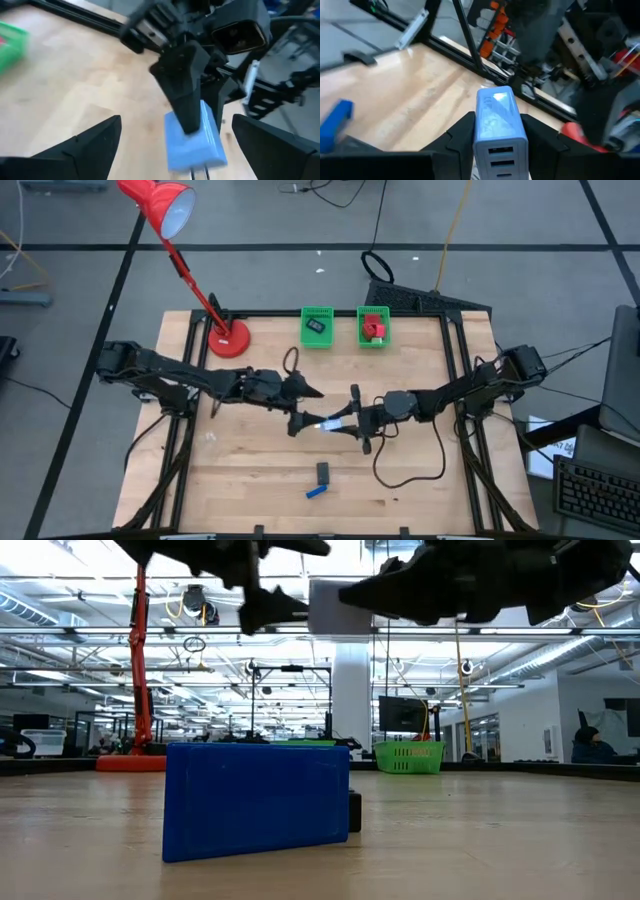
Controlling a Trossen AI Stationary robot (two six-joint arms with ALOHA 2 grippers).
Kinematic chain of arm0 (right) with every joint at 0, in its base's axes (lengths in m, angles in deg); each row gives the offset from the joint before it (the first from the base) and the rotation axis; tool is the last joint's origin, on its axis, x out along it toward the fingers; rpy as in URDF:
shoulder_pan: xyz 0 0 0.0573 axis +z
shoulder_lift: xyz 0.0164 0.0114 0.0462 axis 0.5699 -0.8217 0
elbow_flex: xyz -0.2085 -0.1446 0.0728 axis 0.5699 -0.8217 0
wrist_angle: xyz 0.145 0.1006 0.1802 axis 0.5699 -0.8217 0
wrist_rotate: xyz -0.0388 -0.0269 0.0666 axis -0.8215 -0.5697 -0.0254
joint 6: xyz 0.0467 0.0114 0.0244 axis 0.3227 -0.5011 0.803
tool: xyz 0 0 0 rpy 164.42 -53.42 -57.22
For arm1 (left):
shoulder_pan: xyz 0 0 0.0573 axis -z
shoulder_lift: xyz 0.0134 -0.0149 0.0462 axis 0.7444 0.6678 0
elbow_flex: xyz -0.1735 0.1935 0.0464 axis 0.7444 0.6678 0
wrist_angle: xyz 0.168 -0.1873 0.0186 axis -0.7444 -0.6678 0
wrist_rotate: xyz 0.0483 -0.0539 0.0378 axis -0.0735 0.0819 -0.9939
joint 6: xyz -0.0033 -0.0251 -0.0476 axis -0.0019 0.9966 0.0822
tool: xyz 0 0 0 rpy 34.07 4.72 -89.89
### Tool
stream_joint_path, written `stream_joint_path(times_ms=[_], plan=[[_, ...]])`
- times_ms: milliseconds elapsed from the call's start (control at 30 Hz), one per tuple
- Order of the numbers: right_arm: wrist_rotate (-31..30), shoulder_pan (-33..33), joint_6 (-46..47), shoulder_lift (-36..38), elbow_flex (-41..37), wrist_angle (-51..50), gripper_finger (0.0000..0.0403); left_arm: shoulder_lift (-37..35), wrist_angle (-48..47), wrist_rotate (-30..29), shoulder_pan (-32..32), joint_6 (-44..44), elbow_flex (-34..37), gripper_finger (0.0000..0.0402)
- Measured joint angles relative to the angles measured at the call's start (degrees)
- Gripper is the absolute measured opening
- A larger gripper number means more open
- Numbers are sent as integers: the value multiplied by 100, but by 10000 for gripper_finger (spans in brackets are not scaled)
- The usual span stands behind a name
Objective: Pick & Place Office items
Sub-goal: Put the light blue adapter into the right green basket
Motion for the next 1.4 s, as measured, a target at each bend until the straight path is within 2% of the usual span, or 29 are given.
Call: stream_joint_path(times_ms=[167, 267, 400, 567, 733, 867, 1100, 1167, 1333, 1400], plan=[[379, -144, 771, 446, -7, -529, 123, -758, -974, -752, 133, -365, 2, 370], [561, -264, 1129, 692, -4, -910, 123, -1206, -1665, -840, 143, -795, 0, 370], [551, -382, 1335, 991, -1, -1285, 123, -1461, -2306, -1054, 194, -508, 3, 379], [563, -451, 1635, 1285, -21, -1570, 123, -1500, -2329, -1935, 498, -708, 2, 387], [562, -460, 1722, 1548, -312, -1292, 123, -1504, -2308, -2901, 799, -805, 4, 382], [568, -571, 1799, 1772, -530, -1196, 123, -1498, -2169, -3374, 985, -833, 4, 374], [565, -864, 2063, 2068, -793, -1214, 123, -1500, -1878, -3390, 1145, -1087, 98, 373], [563, -897, 2068, 2107, -821, -1187, 123, -1500, -1358, -3192, 1147, -1262, 392, 378], [565, -901, 2068, 2129, -833, -1201, 123, -1497, 571, -2168, 1101, -1632, 1407, 387], [565, -901, 2068, 2129, -833, -1205, 123, -1575, 798, -2076, 1034, -1609, 1764, 387]])
